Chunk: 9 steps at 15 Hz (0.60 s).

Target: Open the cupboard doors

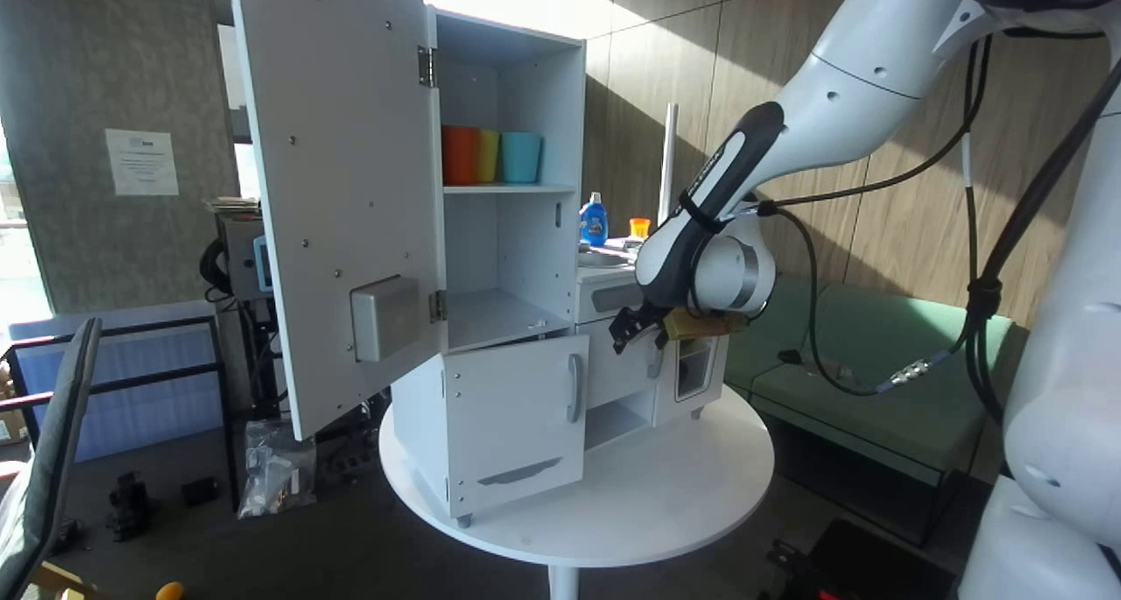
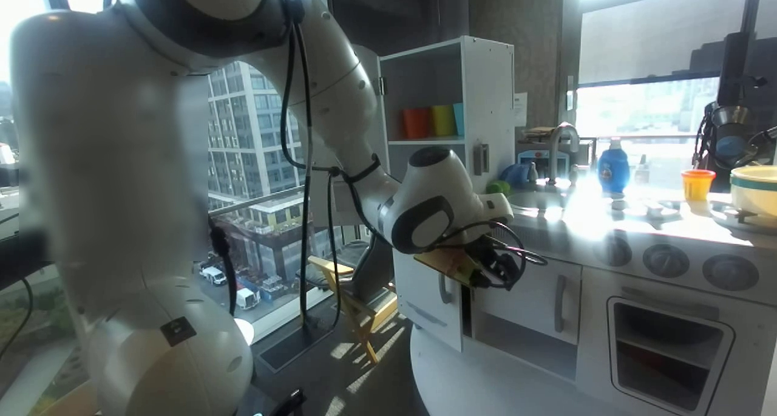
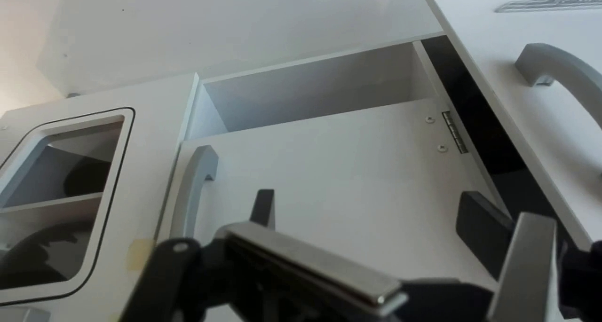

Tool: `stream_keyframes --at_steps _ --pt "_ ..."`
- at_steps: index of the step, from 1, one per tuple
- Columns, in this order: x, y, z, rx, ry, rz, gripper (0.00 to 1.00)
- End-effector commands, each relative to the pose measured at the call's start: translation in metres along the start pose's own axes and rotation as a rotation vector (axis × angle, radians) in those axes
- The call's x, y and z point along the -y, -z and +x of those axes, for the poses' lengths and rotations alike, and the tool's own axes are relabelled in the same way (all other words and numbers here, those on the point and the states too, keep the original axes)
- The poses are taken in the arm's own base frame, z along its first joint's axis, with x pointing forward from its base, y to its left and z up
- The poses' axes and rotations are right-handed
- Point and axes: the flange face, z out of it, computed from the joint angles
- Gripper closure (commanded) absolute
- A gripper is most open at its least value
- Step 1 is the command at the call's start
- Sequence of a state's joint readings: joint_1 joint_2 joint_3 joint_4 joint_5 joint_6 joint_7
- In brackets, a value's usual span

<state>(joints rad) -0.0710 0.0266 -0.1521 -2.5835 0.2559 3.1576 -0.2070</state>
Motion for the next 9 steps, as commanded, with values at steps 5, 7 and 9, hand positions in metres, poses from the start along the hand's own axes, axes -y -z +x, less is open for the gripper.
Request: stream_keyframes --at_steps 5,7,9 --pt "0.016 0.055 0.038 -0.057 -0.072 -0.015 0.0" --pt "0.039 0.07 0.044 -0.065 -0.073 -0.024 0.0" --pt "0.062 0.081 0.047 -0.07 -0.083 -0.034 0.0"
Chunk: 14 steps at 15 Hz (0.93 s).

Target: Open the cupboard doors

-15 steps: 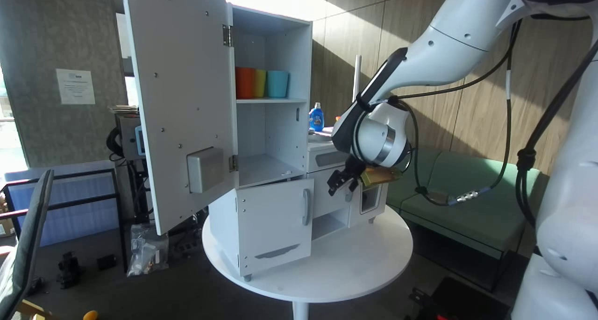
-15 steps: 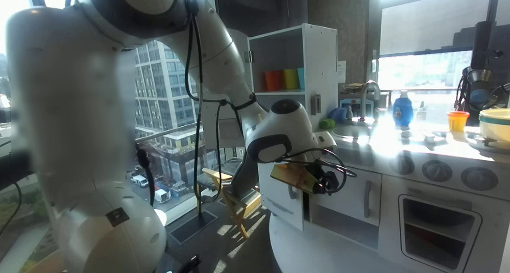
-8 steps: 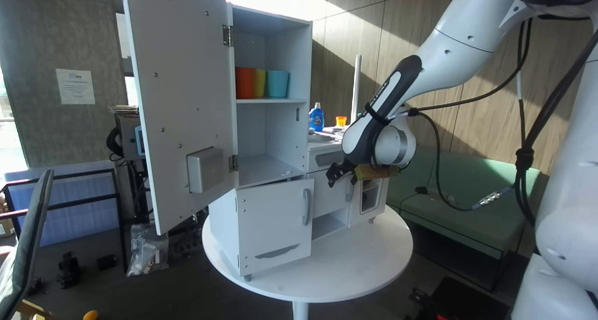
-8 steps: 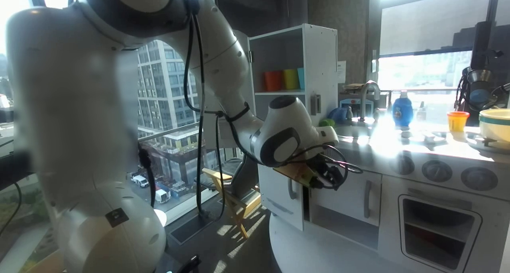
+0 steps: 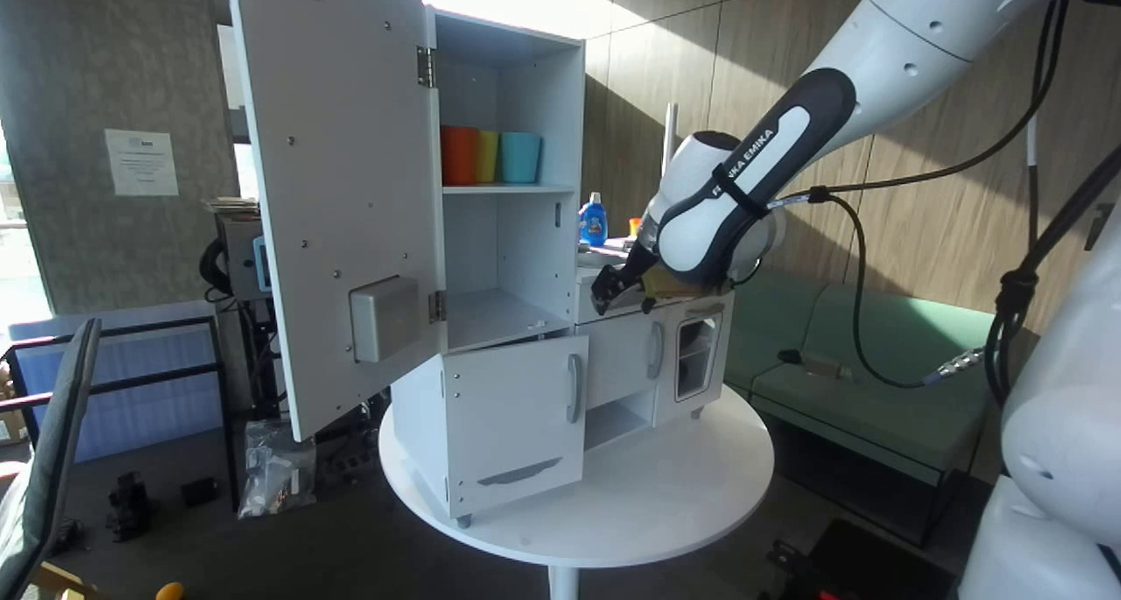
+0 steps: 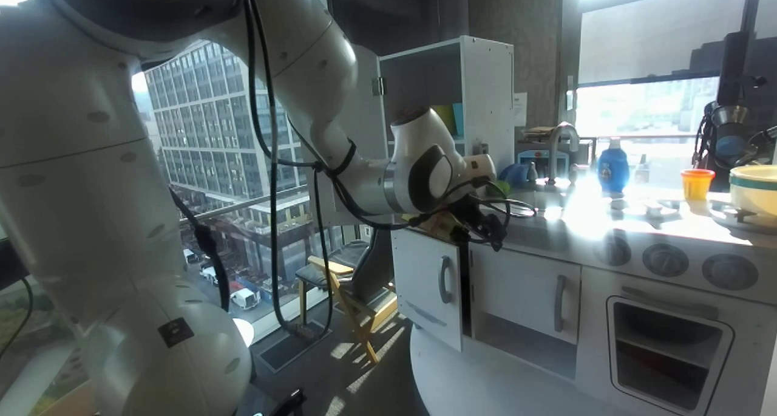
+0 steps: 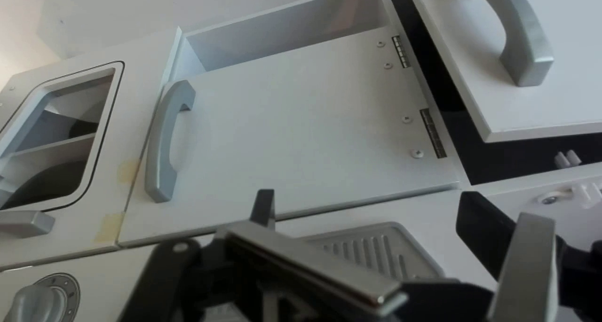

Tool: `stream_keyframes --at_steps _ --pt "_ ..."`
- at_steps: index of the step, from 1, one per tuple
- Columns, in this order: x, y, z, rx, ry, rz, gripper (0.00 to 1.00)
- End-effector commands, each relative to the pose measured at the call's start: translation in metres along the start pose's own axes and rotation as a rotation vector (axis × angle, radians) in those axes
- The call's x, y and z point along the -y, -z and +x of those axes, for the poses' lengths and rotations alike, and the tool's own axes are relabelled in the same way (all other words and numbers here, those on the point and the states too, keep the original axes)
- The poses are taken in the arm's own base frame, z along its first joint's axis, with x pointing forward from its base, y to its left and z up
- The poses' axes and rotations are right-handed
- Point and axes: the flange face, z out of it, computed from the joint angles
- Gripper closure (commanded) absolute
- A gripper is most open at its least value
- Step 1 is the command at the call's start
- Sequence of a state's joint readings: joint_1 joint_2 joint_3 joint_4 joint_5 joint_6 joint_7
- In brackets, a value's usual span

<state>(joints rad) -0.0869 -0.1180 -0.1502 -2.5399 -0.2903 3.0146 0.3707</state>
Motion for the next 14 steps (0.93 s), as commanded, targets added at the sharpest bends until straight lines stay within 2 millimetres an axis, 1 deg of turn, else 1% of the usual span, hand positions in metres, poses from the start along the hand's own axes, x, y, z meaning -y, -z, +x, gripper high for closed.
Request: stream_keyframes --at_steps 1,3,7,9,14 --pt "0.035 0.028 0.008 -0.021 -0.033 -0.02 0.0" --pt "0.051 0.029 0.007 -0.015 -0.056 -0.035 0.0" --pt "0.069 0.024 0.006 -0.007 -0.093 -0.051 0.0" --pt "0.073 0.022 0.005 -0.014 -0.094 -0.046 0.0" --pt "0.069 0.006 0.004 -0.028 -0.102 -0.098 0.0"
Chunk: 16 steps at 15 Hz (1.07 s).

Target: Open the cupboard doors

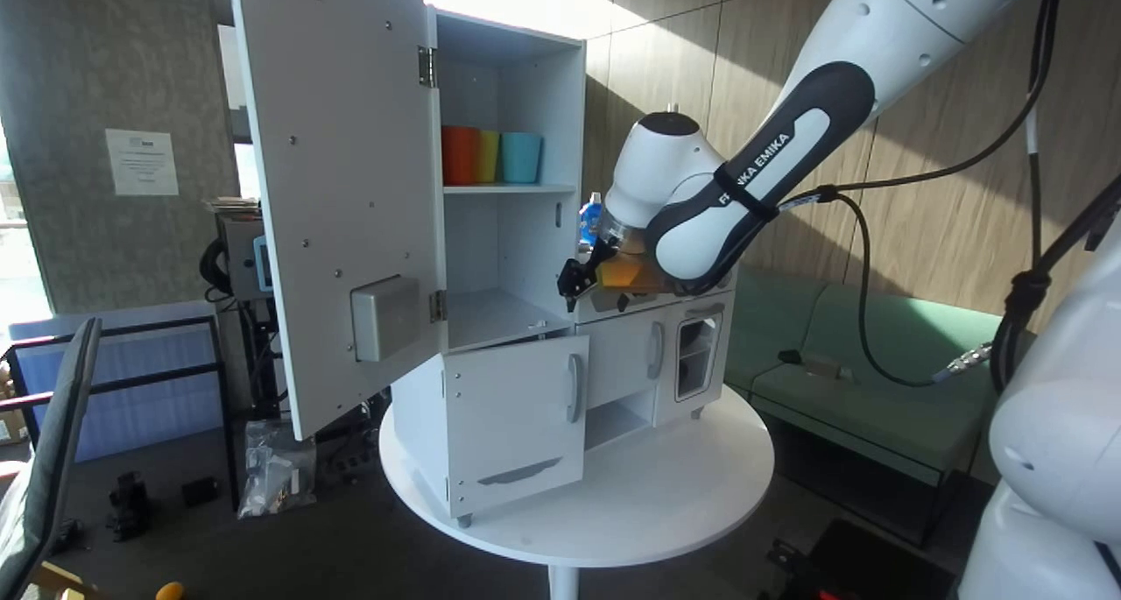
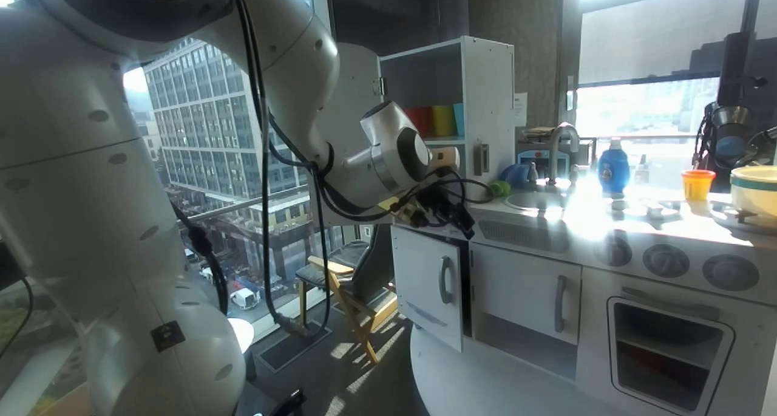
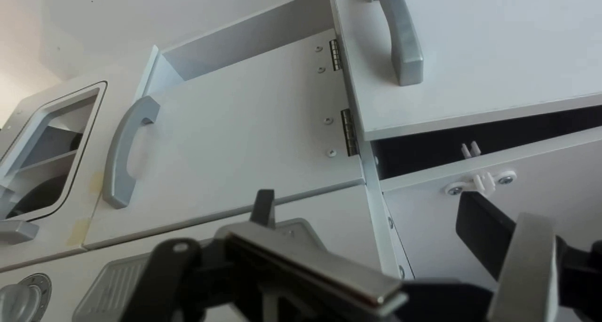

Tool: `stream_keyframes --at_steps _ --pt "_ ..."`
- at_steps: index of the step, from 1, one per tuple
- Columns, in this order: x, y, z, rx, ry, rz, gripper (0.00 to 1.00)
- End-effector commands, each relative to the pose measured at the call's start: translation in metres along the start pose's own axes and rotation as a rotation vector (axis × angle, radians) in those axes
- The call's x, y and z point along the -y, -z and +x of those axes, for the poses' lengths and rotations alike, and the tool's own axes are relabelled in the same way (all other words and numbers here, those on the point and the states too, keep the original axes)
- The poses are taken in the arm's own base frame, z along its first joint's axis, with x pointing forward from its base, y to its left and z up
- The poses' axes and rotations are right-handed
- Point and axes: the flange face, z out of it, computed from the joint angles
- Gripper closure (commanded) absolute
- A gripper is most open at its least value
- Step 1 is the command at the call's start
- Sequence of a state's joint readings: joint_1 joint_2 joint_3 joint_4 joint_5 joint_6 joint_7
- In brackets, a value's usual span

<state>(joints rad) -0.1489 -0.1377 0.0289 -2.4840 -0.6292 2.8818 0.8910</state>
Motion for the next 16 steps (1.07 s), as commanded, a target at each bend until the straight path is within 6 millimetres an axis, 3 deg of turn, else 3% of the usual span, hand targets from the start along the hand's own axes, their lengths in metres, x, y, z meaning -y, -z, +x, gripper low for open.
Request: stream_keyframes --at_steps 1,8,16 --pt "-0.001 -0.012 0.008 -0.022 -0.014 -0.037 0.0" --pt "0.006 -0.035 0.0 -0.022 -0.05 -0.045 0.0" --pt "0.001 -0.056 -0.022 0.042 -0.036 -0.059 0.0"
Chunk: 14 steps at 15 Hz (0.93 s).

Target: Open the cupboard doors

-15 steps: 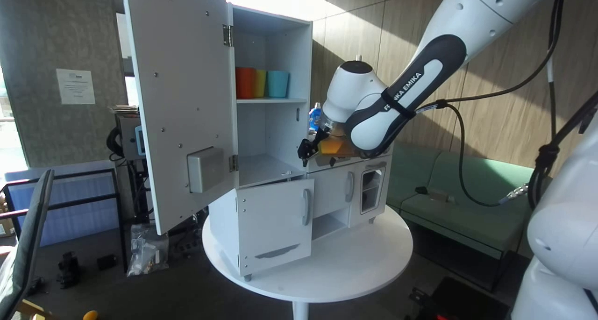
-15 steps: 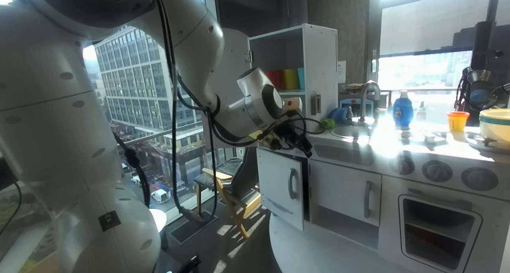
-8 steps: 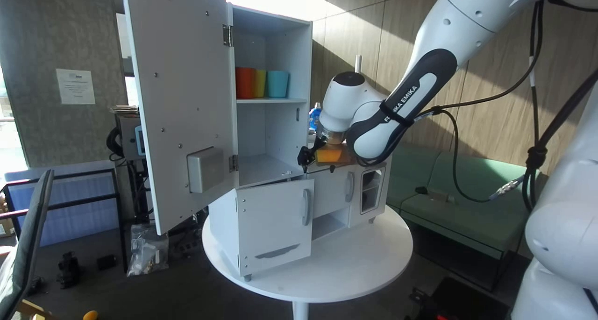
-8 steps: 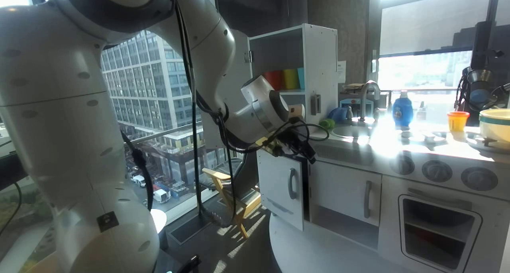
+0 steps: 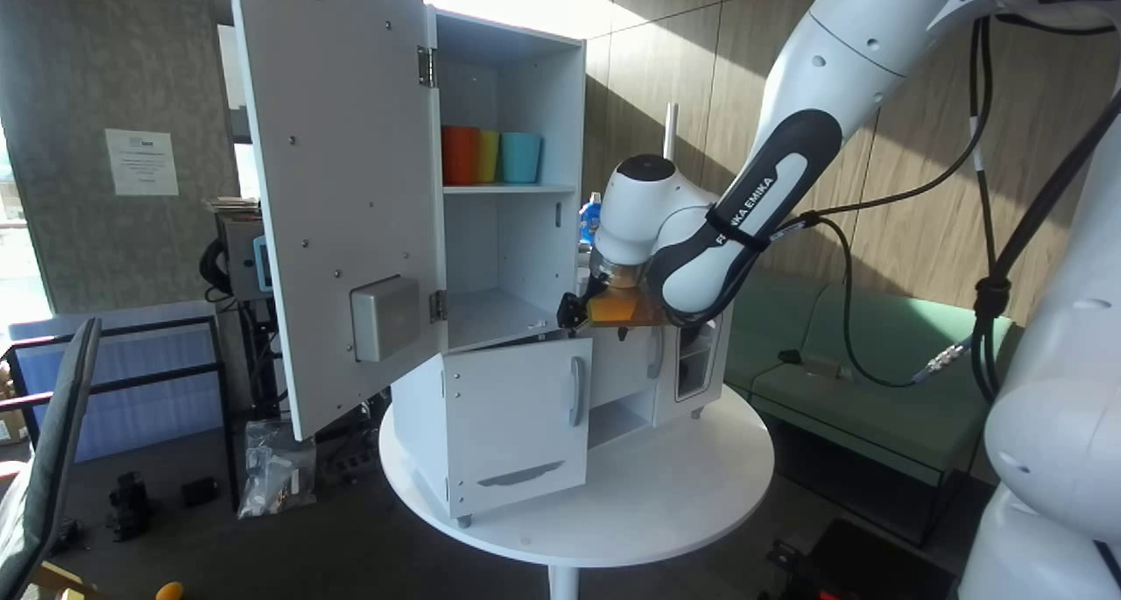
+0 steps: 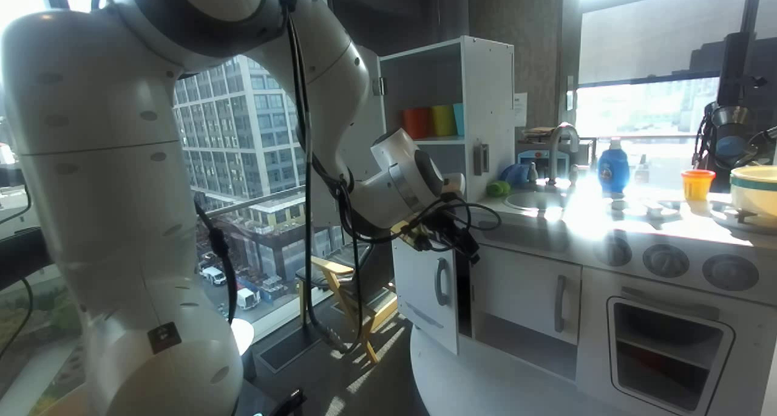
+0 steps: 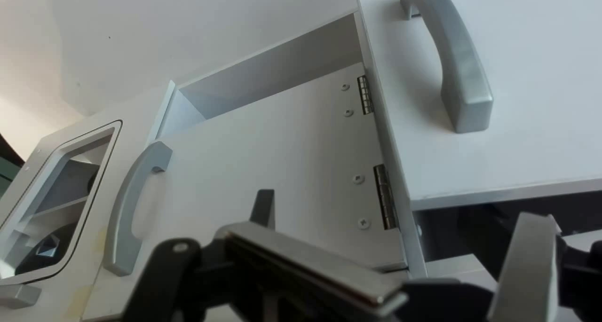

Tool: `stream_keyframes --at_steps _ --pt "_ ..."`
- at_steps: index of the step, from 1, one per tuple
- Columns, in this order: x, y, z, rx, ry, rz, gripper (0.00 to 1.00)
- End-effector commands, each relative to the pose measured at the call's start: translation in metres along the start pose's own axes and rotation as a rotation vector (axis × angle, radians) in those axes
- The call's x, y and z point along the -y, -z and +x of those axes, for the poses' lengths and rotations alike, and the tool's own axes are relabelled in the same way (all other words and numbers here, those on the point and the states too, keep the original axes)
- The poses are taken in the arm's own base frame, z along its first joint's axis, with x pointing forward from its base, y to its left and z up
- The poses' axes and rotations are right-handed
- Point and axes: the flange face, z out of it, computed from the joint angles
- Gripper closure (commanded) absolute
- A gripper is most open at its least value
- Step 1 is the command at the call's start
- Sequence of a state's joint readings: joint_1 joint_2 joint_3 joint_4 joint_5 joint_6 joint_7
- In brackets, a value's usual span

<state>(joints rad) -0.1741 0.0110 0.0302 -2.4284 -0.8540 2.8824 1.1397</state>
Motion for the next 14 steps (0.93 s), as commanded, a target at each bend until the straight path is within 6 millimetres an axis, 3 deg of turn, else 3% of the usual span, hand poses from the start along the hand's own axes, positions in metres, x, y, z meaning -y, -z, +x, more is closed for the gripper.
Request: stream_keyframes --at_steps 1,6,14 --pt "0.0 -0.002 -0.007 0.013 0.004 0.004 0.0" --pt "-0.007 0.012 -0.038 0.05 0.083 0.023 0.0" --pt "-0.008 0.049 -0.124 0.132 0.351 0.167 0.0"
